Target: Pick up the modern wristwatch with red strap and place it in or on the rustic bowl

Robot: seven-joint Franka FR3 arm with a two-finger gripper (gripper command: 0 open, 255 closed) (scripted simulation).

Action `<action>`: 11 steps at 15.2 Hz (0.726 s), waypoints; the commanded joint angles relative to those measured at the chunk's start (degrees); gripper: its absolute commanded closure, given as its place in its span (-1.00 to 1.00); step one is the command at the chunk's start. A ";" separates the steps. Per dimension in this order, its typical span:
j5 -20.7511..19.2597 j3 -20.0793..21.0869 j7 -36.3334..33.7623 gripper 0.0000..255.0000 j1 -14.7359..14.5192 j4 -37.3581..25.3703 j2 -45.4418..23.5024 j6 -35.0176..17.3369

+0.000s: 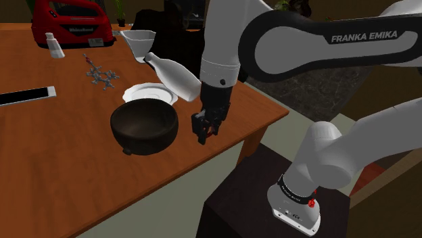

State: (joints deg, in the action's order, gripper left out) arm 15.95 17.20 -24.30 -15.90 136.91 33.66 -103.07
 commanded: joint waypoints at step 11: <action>-1.18 -1.24 -1.19 1.00 0.46 -9.57 -0.41 9.14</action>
State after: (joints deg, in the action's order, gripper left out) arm 14.81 15.93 -25.21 -15.44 128.33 33.39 -94.76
